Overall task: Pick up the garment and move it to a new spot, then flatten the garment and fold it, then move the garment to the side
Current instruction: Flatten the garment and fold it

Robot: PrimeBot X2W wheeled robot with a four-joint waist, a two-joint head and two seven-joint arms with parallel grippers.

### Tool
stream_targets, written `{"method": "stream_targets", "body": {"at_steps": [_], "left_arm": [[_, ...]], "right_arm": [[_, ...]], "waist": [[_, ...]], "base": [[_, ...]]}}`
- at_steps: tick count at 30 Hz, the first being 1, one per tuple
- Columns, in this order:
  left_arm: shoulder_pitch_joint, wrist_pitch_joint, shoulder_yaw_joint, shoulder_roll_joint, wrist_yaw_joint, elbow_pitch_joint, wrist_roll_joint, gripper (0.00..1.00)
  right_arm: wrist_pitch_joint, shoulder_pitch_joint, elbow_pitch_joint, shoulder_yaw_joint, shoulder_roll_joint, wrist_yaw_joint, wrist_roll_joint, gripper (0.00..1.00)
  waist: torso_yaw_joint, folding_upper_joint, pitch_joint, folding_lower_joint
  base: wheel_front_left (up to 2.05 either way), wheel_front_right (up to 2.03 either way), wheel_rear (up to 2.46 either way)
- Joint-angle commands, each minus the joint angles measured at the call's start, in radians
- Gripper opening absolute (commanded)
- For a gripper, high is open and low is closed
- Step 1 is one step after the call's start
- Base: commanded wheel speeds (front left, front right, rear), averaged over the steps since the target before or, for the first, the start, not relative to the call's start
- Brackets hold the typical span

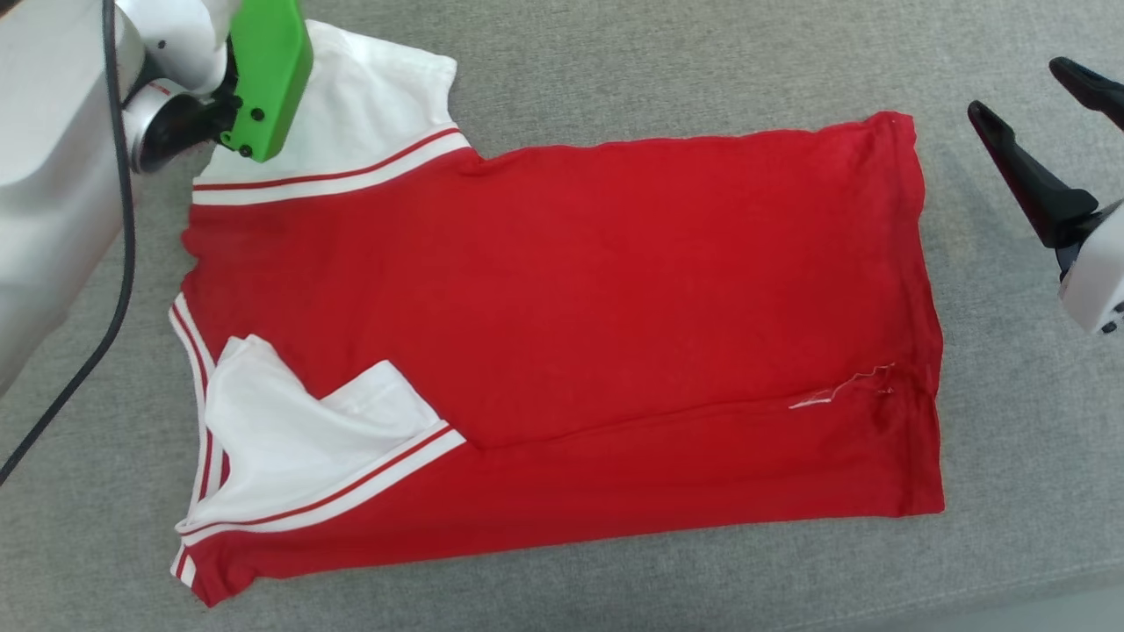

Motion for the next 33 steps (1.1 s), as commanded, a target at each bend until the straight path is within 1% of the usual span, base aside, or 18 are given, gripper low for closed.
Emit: {"method": "stream_targets", "body": {"at_steps": [1, 4, 6, 8, 11, 14, 17, 20, 22, 25, 30, 31, 32, 33], "left_arm": [[0.014, -0.015, -0.01, -0.004, -0.003, -0.018, 0.003, 0.0], [0.013, -0.041, -0.026, -0.004, -0.003, -0.055, 0.001, 0.0], [0.01, -0.055, -0.032, -0.006, -0.003, -0.076, -0.002, 0.0], [0.004, -0.067, -0.038, -0.008, -0.003, -0.093, 0.0, 0.0], [-0.004, -0.076, -0.047, -0.014, -0.003, -0.112, 0.001, 0.0], [-0.019, -0.089, -0.054, -0.02, -0.003, -0.126, 0.009, 0.0], [-0.03, -0.098, -0.057, -0.029, -0.003, -0.136, 0.005, 0.0], [-0.042, -0.106, -0.061, -0.034, -0.003, -0.138, 0.005, 0.0], [-0.047, -0.111, -0.064, -0.036, -0.003, -0.138, 0.005, 0.0], [-0.052, -0.116, -0.067, -0.037, -0.003, -0.136, 0.005, 0.0], [-0.055, -0.122, -0.071, -0.033, -0.003, -0.131, -0.001, 0.0], [-0.055, -0.123, -0.071, -0.033, -0.003, -0.13, -0.002, 0.0], [-0.055, -0.124, -0.072, -0.033, -0.003, -0.127, -0.003, 0.0], [-0.054, -0.126, -0.072, -0.033, -0.003, -0.125, -0.004, 0.0]], "right_arm": [[0.082, -0.048, 0.017, 0.035, -0.019, -0.001, 0.055, 1.0], [0.291, -0.137, 0.062, 0.128, -0.067, -0.001, 0.167, 1.0], [0.397, -0.189, 0.1, 0.163, -0.074, -0.001, 0.224, 1.0], [0.481, -0.233, 0.14, 0.199, -0.081, -0.001, 0.24, 1.0], [0.559, -0.282, 0.203, 0.239, -0.077, -0.001, 0.241, 1.0], [0.587, -0.322, 0.279, 0.265, -0.055, -0.001, 0.23, 1.0], [0.592, -0.341, 0.346, 0.288, -0.032, -0.001, 0.219, 1.0], [0.561, -0.344, 0.412, 0.309, -0.002, -0.001, 0.213, 1.0], [0.551, -0.332, 0.446, 0.343, 0.011, -0.001, 0.209, 1.0], [0.545, -0.309, 0.471, 0.398, 0.02, -0.001, 0.217, 1.0], [0.495, -0.313, 0.503, 0.446, 0.018, -0.001, 0.228, 1.0], [0.485, -0.318, 0.507, 0.453, 0.015, -0.001, 0.227, 0.95], [0.466, -0.325, 0.511, 0.457, 0.013, -0.001, 0.229, 0.42], [0.448, -0.331, 0.515, 0.457, 0.013, -0.001, 0.231, 0.0]], "waist": [[0.047, 0.0, -0.043, -0.0001], [0.067, 0.0, -0.052, -0.0001], [0.081, 0.0, -0.052, -0.0001], [0.094, 0.0, -0.048, -0.0001], [0.111, 0.0, -0.04, -0.0001], [0.127, 0.0, -0.027, -0.0001], [0.141, 0.0, -0.013, -0.0001], [0.149, 0.0, -0.002, -0.0001], [0.153, 0.0, 0.003, -0.0001], [0.157, 0.0, 0.008, -0.0001], [0.154, 0.0, 0.01, -0.0001], [0.153, 0.0, 0.009, -0.0001], [0.153, 0.0, 0.008, -0.0001], [0.152, 0.0, 0.005, -0.0001]], "base": [[0.0, 0.0, 0.0], [0.0, 0.0, 0.0], [0.0, 0.0, 0.0], [0.0, 0.0, 0.0], [0.0, 0.0, 0.0], [0.0, 0.0, 0.0], [0.0, 0.0, 0.0], [0.0, 0.0, 0.0], [0.0, 0.0, 0.0], [0.0, 0.0, 0.0], [0.0, 0.0, 0.0], [0.0, 0.0, 0.0], [0.0, 0.0, 0.0], [0.0, 0.0, 0.0]]}}
